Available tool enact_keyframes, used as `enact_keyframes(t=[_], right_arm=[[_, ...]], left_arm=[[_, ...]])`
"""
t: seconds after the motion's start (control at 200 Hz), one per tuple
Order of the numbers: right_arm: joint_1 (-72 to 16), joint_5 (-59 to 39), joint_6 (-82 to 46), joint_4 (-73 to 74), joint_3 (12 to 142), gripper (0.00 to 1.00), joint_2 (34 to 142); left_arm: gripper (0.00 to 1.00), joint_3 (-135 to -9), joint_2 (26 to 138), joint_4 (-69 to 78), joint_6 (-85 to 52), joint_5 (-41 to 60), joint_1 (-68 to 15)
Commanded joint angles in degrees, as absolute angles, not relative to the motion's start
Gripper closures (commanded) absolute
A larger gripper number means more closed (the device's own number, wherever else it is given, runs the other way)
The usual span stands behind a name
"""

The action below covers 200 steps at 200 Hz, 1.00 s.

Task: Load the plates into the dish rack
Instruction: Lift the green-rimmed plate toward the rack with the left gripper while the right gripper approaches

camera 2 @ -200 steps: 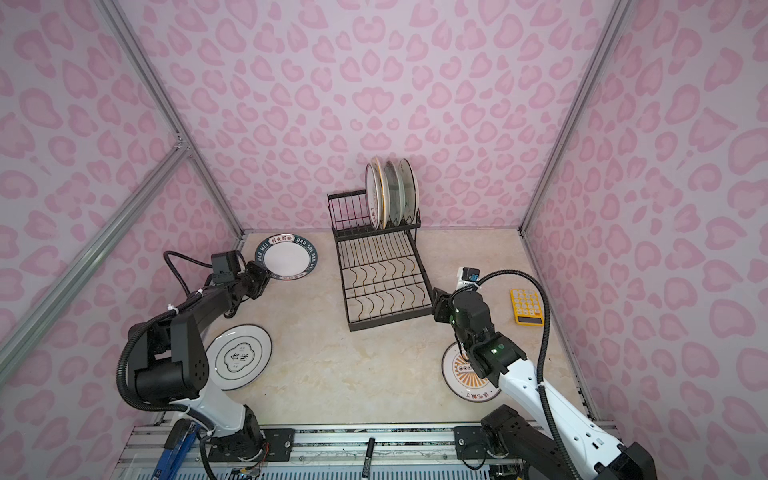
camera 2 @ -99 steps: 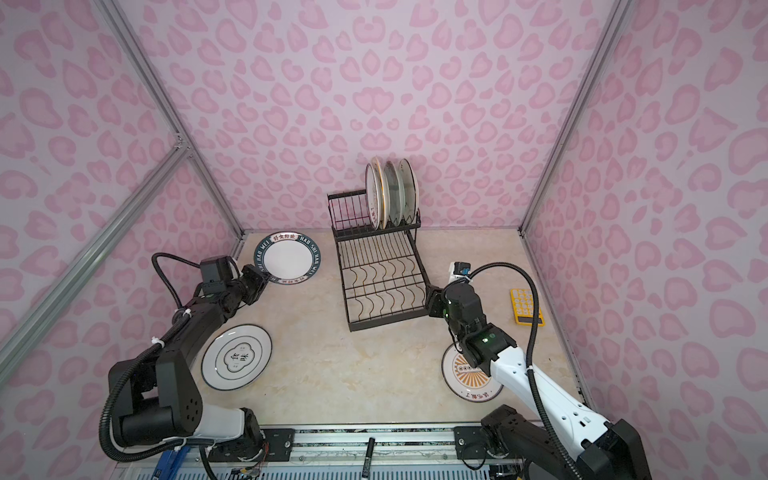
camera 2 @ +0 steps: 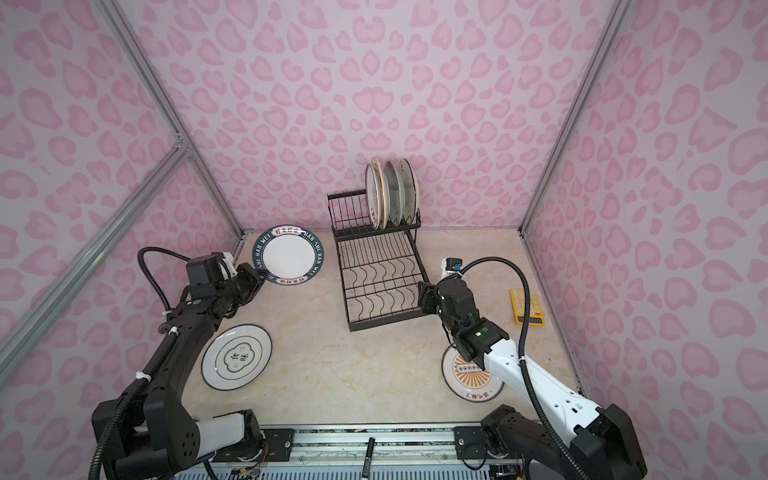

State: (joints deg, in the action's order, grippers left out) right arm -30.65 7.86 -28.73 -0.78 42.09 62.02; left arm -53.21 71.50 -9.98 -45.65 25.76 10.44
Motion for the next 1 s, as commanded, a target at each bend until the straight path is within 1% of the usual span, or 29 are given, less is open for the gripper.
enact_keyframes(t=[0.0, 0.325, 0.665, 0.83, 0.995], right_arm=[[-30.68, 7.55, -28.54, -0.28, 42.68, 0.36, 62.05], [-30.67, 6.42, -28.59, -0.18, 43.77, 0.35, 62.51], [-30.7, 3.69, -29.1, 1.07, 45.0, 0.34, 63.37], [-30.61, 0.64, -28.82, 2.05, 45.66, 0.34, 63.54], [-29.51, -6.08, -28.56, 3.56, 47.45, 0.34, 64.07]], left_arm=[[0.97, -54.18, 69.95, -8.11, -44.12, 29.75, 10.46], [0.97, -56.57, 65.72, -8.09, -42.82, 33.98, 10.29], [0.97, -56.58, 60.63, -4.32, -42.84, 38.39, 9.62], [0.97, -57.29, 60.6, -3.17, -42.64, 41.84, 8.17], [0.97, -57.83, 61.54, -2.96, -41.06, 43.23, 4.69]])
